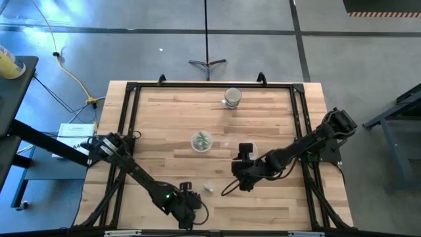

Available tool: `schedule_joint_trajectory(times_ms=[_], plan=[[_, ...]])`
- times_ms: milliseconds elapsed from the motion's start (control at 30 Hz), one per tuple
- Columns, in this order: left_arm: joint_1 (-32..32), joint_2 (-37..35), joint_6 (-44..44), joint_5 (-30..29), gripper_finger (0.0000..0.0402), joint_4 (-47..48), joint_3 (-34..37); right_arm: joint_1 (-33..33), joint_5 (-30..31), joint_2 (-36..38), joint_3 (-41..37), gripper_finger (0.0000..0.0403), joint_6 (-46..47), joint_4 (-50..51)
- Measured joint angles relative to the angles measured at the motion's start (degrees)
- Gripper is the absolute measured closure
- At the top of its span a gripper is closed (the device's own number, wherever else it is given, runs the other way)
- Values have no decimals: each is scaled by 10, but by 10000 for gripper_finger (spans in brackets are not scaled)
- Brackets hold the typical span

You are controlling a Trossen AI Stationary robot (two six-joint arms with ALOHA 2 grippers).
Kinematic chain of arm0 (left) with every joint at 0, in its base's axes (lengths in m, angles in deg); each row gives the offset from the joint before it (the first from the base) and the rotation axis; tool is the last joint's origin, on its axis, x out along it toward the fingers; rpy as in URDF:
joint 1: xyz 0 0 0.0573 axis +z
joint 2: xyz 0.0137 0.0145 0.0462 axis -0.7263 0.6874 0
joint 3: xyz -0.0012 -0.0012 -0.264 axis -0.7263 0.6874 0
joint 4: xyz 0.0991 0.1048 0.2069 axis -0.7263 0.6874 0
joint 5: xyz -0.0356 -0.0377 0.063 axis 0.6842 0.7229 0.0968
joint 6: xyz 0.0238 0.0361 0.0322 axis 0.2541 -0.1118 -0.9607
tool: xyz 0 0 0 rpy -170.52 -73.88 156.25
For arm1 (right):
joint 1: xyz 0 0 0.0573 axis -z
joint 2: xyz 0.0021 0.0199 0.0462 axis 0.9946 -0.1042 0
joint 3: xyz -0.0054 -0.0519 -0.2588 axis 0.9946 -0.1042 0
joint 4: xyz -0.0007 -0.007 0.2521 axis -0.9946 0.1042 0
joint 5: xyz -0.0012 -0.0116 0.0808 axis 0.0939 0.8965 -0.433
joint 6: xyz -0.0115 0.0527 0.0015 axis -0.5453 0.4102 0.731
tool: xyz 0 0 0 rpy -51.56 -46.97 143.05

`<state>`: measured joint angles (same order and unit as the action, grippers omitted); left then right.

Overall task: Pick and place Stevia / Truvia into bins
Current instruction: Put the green stevia packet into the left transparent container

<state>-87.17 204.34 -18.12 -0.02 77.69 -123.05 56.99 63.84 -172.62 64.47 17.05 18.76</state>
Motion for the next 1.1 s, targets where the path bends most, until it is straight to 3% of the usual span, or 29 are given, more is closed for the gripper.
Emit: schedule_joint_trajectory(times_ms=[267, 467, 600, 800, 1100], plan=[[10, 24, -19, 7, 240, 9, -2, 0, 0, 0, 0, 206, 47, 17], [29, 22, -43, 29, 375, 66, -24, 0, 10, 0, 0, 206, 49, 15], [49, 14, -42, 31, 364, 133, -52, 1, 25, 0, 0, 206, 49, 14], [88, -58, -108, -59, 379, 270, -110, 18, 32, 0, 0, 206, 42, 13], [234, -94, -229, -77, 376, 323, -107, 68, 44, 0, 0, 206, -64, 11]])
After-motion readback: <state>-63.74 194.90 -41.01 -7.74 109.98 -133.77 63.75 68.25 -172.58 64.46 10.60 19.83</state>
